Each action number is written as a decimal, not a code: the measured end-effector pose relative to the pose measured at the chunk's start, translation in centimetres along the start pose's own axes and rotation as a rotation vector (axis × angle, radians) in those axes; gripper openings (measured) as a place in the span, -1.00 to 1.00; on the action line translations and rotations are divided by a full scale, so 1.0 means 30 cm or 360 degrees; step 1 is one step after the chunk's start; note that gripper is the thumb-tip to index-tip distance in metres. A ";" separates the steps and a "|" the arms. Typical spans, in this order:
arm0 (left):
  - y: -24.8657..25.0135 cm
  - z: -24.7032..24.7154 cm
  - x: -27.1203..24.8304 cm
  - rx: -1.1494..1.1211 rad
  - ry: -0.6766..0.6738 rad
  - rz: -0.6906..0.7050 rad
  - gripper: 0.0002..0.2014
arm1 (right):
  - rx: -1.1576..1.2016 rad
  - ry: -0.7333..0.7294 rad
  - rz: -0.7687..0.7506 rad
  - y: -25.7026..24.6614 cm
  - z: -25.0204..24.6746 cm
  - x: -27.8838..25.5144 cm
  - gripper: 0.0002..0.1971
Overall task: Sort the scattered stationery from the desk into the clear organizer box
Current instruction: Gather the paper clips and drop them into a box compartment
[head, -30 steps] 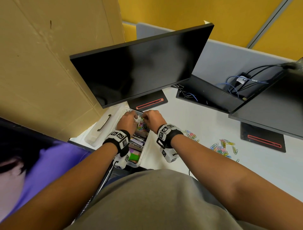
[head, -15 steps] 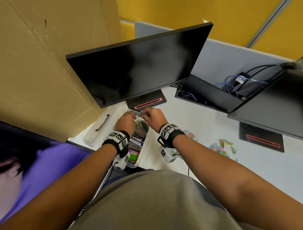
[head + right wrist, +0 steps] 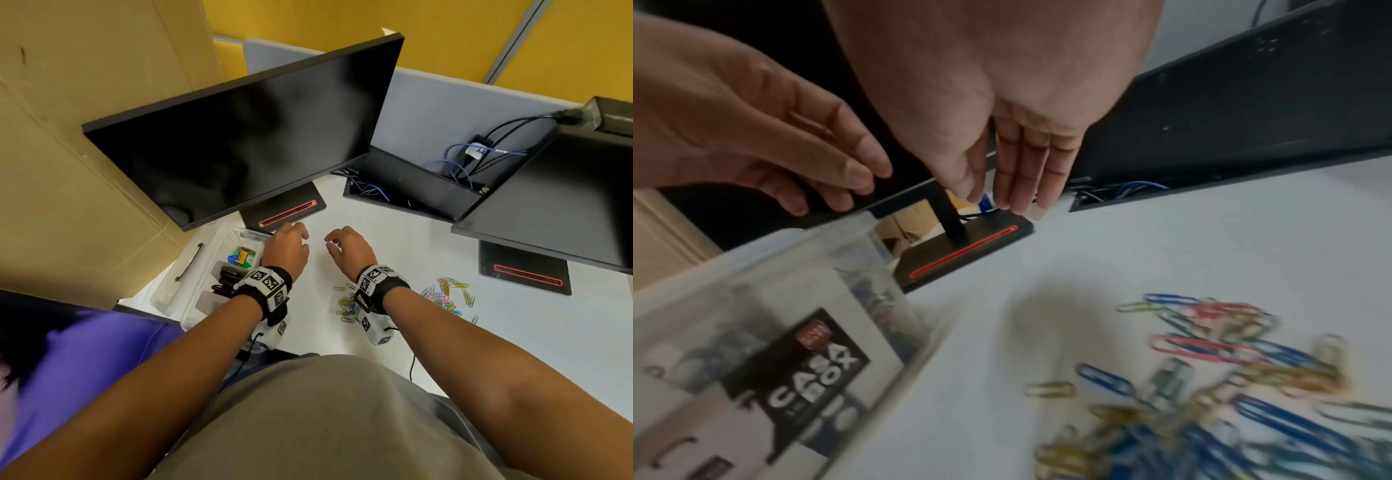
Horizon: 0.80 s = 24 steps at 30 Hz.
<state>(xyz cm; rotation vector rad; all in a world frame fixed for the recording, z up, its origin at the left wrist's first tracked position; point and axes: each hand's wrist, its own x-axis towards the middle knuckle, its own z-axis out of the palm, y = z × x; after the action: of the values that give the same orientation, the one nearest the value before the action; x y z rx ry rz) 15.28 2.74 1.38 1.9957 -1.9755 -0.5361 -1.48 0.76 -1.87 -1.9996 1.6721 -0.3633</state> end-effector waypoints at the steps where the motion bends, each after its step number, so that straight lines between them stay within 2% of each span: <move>1: 0.019 0.016 -0.001 0.0020 -0.0022 0.0024 -0.83 | -0.0025 -0.0017 0.0033 0.036 -0.006 -0.015 -0.78; 8: 0.117 0.135 -0.011 0.0158 -0.0339 0.0094 -0.77 | -0.0177 -0.0143 0.0228 0.253 -0.045 -0.119 -0.76; 15: 0.162 0.270 -0.020 0.0347 -0.0764 0.0097 -0.59 | -0.0268 -0.0290 0.0325 0.405 -0.060 -0.207 -0.68; 21: 0.185 0.345 -0.038 0.0497 -0.1007 -0.0009 -0.41 | -0.0299 -0.0423 0.0265 0.469 -0.054 -0.217 -0.57; 24: 0.184 0.381 -0.060 0.0552 -0.1032 -0.0045 -0.28 | -0.0335 -0.0469 0.0202 0.475 -0.051 -0.197 -0.54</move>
<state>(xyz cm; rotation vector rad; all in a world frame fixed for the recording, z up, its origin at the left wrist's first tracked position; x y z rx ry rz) 5.21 5.07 -6.21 2.2489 -2.5604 -1.0111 -15.40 4.51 -7.54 -1.9651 1.6906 0.1532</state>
